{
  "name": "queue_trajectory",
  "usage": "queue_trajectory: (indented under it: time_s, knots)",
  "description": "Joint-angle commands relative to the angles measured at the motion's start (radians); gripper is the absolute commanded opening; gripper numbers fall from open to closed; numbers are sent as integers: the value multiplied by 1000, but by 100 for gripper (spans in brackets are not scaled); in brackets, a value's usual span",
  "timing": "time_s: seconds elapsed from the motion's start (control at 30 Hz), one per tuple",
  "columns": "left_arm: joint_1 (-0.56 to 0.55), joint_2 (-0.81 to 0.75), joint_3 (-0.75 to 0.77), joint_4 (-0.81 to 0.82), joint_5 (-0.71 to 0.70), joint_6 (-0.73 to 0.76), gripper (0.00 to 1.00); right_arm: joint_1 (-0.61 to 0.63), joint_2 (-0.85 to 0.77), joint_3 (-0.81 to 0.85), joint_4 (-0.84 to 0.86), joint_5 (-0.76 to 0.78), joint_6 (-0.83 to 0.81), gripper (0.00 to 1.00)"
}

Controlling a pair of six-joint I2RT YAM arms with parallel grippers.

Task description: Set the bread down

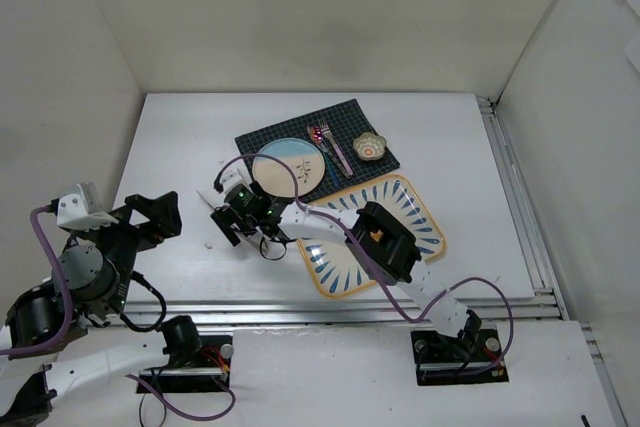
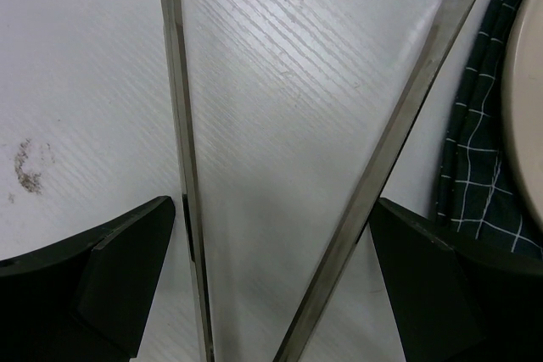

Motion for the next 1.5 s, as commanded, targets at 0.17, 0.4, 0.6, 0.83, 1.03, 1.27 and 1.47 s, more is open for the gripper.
queue_trajectory:
  time_s: [0.17, 0.4, 0.6, 0.83, 1.03, 1.27, 1.47]
  knots:
    - [1, -1, -2, 64, 9, 13, 100, 1, 23, 69, 2, -4, -12, 98]
    - [1, -1, -2, 67, 11, 14, 99, -6, 24, 68, -23, 6, 0, 87]
    - [1, -10, -21, 81, 34, 8, 99, 0, -14, 33, -23, 35, 4, 65]
    - [1, -12, -88, 155, 88, 27, 100, 10, -77, 5, -23, 90, 1, 58]
    - [1, 5, -97, 138, 74, 14, 100, 27, -198, -32, -22, 134, -25, 58]
    - [1, -26, -110, 145, 75, 16, 99, 25, -413, -147, -23, 153, -31, 57]
    - [1, -38, -125, 147, 78, 14, 99, 22, -569, -277, -32, 194, -11, 56]
